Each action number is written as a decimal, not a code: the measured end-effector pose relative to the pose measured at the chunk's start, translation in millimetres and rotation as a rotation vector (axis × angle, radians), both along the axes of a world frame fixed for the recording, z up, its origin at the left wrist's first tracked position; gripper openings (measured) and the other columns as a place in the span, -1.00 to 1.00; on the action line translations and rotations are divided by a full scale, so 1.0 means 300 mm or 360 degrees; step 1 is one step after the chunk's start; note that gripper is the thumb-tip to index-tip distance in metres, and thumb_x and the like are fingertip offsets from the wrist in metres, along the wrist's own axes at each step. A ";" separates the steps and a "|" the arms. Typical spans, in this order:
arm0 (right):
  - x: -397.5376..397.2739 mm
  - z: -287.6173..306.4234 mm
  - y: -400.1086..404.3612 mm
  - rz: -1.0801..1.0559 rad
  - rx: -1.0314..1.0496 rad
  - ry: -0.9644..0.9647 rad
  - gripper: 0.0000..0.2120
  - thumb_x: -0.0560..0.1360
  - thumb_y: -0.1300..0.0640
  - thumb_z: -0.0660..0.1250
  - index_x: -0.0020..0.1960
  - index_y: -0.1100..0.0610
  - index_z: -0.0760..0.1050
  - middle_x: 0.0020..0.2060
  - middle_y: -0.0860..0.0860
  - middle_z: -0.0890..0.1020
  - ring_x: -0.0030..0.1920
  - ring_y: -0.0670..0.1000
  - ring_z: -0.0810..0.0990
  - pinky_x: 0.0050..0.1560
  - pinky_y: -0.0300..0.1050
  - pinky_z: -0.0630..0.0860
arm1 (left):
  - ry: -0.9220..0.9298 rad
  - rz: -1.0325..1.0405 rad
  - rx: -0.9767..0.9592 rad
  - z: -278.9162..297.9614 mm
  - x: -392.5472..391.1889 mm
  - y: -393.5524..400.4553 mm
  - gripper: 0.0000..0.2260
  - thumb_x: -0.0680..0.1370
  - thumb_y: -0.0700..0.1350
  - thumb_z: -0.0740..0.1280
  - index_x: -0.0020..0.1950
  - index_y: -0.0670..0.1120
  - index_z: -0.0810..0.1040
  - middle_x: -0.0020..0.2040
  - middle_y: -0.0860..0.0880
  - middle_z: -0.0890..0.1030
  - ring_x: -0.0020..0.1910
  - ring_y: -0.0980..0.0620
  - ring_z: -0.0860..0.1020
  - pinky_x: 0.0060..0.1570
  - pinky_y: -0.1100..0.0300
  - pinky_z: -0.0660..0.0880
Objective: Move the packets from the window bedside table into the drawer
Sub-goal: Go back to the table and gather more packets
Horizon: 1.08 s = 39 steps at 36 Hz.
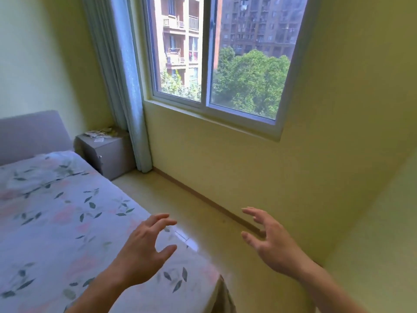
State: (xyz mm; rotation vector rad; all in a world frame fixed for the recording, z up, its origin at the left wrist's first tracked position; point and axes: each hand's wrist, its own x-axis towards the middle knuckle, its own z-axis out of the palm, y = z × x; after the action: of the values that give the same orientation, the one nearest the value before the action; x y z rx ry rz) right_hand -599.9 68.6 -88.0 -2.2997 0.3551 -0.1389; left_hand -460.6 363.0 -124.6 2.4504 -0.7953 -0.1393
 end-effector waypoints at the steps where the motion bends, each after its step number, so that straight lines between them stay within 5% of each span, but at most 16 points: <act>1: 0.060 -0.004 -0.037 0.0027 0.0009 -0.0001 -0.45 0.56 -0.01 0.41 0.48 -0.21 0.32 0.39 -0.35 0.36 0.36 -0.33 0.34 0.50 -0.09 0.33 | -0.0005 0.0036 0.0003 -0.008 0.048 -0.026 -0.56 0.53 0.16 0.40 0.38 0.27 0.39 0.46 0.31 0.28 0.41 0.19 0.32 0.43 0.15 0.30; 6: 0.338 -0.034 -0.224 0.0109 0.0032 -0.0007 -0.48 0.56 0.03 0.40 0.47 -0.21 0.34 0.32 -0.43 0.34 0.27 -0.48 0.30 0.48 -0.14 0.34 | 0.0012 0.0138 -0.0023 -0.049 0.292 -0.202 -0.56 0.53 0.14 0.41 0.37 0.28 0.39 0.44 0.30 0.29 0.41 0.19 0.31 0.43 0.16 0.28; 12: 0.591 -0.033 -0.469 0.0145 -0.0017 -0.0003 -0.47 0.56 0.00 0.41 0.46 -0.24 0.33 0.43 -0.34 0.34 0.42 -0.29 0.32 0.50 -0.11 0.31 | 0.0050 0.0088 -0.0067 -0.064 0.570 -0.483 -0.59 0.51 0.13 0.42 0.32 0.30 0.40 0.43 0.30 0.29 0.39 0.18 0.35 0.38 0.21 0.29; 21: 1.026 -0.055 -0.837 0.0220 0.0024 0.0026 -0.48 0.56 0.01 0.41 0.41 -0.33 0.30 0.40 -0.37 0.35 0.39 -0.30 0.35 0.47 -0.15 0.35 | 0.0013 0.0061 -0.0116 -0.027 0.927 -0.897 -0.57 0.51 0.10 0.43 0.35 0.22 0.44 0.42 0.32 0.29 0.36 0.25 0.34 0.31 0.33 0.26; 39: 2.090 -0.089 -1.281 0.0807 -0.0044 -0.0009 -0.49 0.54 -0.10 0.39 0.42 -0.34 0.31 0.37 -0.42 0.35 0.36 -0.30 0.39 0.43 -0.11 0.40 | -0.0059 0.0685 -0.0068 -0.030 1.602 -1.228 -0.60 0.49 0.14 0.42 0.30 0.26 0.45 0.41 0.31 0.31 0.39 0.23 0.35 0.39 0.29 0.25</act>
State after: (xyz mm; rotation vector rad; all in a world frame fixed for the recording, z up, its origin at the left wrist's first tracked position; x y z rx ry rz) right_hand 27.0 -315.8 -114.8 -2.3405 -0.2393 0.1056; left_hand 20.0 -5.4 -133.6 2.5261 -0.2677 0.0838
